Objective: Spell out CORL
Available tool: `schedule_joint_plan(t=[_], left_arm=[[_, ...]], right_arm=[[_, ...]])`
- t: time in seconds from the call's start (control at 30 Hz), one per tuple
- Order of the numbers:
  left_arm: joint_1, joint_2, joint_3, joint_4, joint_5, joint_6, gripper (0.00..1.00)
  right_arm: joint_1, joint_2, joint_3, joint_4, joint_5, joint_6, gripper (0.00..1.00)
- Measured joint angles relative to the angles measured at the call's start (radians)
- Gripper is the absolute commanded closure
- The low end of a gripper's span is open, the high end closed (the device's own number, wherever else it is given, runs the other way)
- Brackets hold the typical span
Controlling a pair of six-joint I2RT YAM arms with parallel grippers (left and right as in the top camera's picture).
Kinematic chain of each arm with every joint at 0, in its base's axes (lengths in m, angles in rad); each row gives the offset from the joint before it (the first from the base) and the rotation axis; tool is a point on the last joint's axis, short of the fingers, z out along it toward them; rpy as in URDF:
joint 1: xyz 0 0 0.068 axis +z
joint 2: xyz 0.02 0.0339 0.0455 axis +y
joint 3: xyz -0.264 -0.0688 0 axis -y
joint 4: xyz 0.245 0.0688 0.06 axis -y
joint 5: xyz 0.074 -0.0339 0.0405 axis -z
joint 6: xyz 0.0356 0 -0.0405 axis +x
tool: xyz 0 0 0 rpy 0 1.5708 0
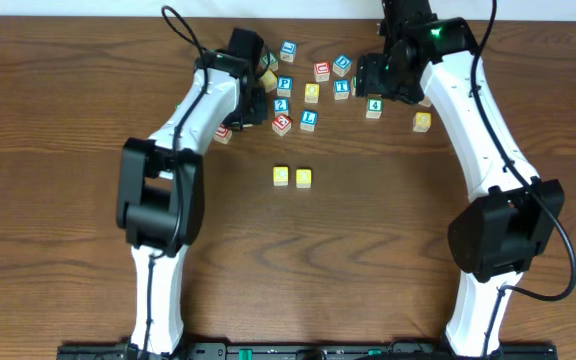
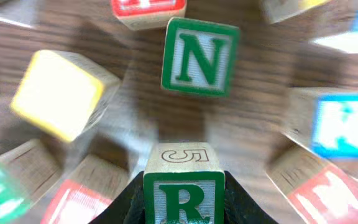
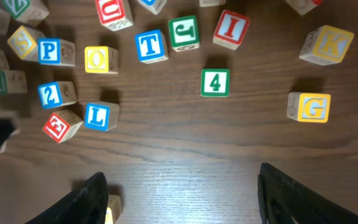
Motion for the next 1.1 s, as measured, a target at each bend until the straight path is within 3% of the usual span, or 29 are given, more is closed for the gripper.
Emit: schedule_joint_plan(t=[0.17,0.3,0.63,0.9,1.1], left_arm=[[-0.059,-0.206,0.000,-0.059,0.000,-0.008,0.74],[-0.169,-0.256,0.000,-0.129,0.001,-0.081,0.74],[-0.434,-0.137,0.000,-0.151,0.001,-0.220,0.74],[-0.447,0.050,0.000,-0.125,0.000,-0.275,0.74],[-0.446,0.055,0.000,-0.100,-0.004,-0.285,0.73]], right_arm=[[-0.061,0.000,0.000,0.004,0.004,0.000,0.24],[-0.129,0.000,0.000,0.004,0.006,0.000,0.24],[-0.278,0.000,0.000,-0.033,-0.003,-0.004,0.27],[-0.278,0.000,0.000,-0.068,-0.004,-0.016,0.27],[-0.278,0.000,0.000,-0.077,-0.004,-0.023,0.26]])
